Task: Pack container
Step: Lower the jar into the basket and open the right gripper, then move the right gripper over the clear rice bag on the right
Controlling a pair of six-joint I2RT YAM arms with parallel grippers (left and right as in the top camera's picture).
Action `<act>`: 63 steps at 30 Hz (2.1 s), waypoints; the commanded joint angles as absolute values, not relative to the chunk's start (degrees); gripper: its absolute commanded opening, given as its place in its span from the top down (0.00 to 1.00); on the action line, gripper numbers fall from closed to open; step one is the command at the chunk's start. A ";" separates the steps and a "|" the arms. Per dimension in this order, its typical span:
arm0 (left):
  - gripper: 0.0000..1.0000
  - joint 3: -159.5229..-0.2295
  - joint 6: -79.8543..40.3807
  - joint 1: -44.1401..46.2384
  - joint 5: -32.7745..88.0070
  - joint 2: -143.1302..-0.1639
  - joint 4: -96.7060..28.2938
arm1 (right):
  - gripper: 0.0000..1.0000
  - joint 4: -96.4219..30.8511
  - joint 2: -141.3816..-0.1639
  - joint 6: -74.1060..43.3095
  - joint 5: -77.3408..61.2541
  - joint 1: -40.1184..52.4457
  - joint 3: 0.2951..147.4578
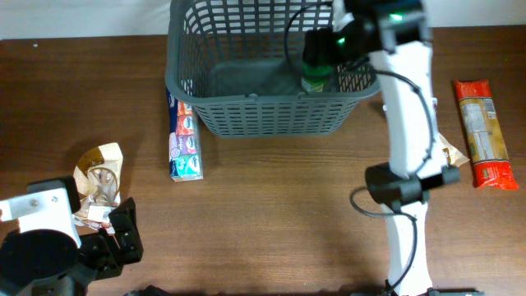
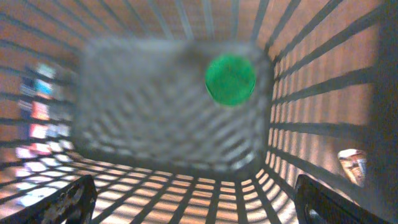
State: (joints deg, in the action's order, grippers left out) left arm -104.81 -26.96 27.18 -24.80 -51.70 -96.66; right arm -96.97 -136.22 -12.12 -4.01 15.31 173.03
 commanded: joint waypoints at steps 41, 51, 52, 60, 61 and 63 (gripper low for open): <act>0.00 -104.60 -26.00 26.83 -24.34 -51.99 -96.68 | 0.01 -81.45 -108.31 -8.80 6.15 -22.96 109.75; 0.01 -103.13 -26.00 26.83 -24.36 -51.99 -96.68 | 0.01 -76.07 -108.49 15.62 -11.94 -22.13 106.98; 0.00 -102.59 -26.00 26.83 -24.34 -51.99 -96.66 | 0.01 -75.83 -108.60 18.59 -14.00 -22.00 106.67; 0.01 -95.50 -26.02 26.83 -24.18 -51.99 -96.68 | 0.01 -75.18 -111.98 19.22 -6.39 -21.41 106.06; 0.01 -94.72 -26.02 26.83 -24.21 -51.99 -96.68 | 0.01 -75.37 -112.51 19.27 -6.35 -21.39 106.06; 0.00 -93.25 -26.02 26.83 -24.25 -51.99 -96.66 | 0.01 -75.66 -113.34 19.27 -6.33 -21.30 106.06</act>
State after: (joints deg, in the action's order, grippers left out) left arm -95.50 -26.94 27.18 -24.40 -51.77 -96.66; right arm -75.33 -111.46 17.41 -7.16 -21.61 106.65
